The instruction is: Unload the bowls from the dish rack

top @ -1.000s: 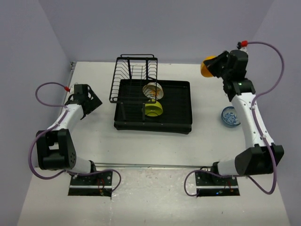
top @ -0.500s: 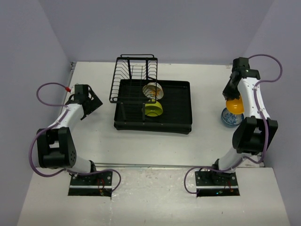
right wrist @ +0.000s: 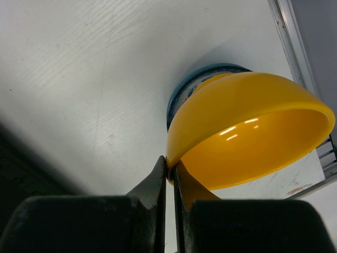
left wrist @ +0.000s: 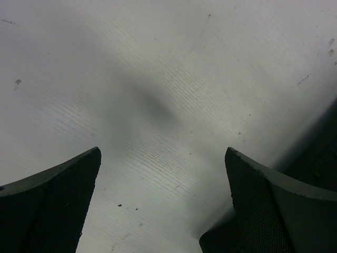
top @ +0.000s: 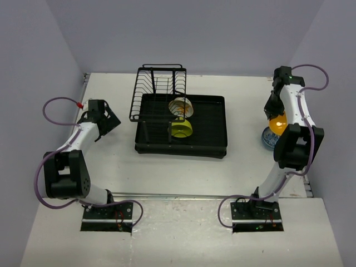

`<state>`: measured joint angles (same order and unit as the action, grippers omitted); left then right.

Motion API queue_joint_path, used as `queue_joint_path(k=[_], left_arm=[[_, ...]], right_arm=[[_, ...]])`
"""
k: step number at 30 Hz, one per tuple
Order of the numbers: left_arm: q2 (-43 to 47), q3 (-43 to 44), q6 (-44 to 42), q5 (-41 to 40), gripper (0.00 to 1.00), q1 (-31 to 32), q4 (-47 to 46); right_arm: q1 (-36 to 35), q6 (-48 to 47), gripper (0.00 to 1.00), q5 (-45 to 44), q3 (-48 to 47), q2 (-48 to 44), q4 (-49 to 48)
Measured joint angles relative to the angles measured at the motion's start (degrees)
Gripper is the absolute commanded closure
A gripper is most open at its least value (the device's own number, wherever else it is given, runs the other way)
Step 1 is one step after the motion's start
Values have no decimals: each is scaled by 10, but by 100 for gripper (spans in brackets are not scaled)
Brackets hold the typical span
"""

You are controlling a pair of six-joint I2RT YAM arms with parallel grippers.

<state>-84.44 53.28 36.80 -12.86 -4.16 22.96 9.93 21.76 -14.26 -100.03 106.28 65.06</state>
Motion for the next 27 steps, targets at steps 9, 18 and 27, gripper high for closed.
queue_joint_path(k=[9,18,27], left_arm=[[-11,19,-4,0,0,0,3],[-12,20,-11,-4,0,0,5],[-15,26,-11,-4,0,0,7]], right_arm=[[0,-2,100,2,66,6,-14],[0,-2,100,4,87,22,-41],[0,-2,76,4,121,22,-60]])
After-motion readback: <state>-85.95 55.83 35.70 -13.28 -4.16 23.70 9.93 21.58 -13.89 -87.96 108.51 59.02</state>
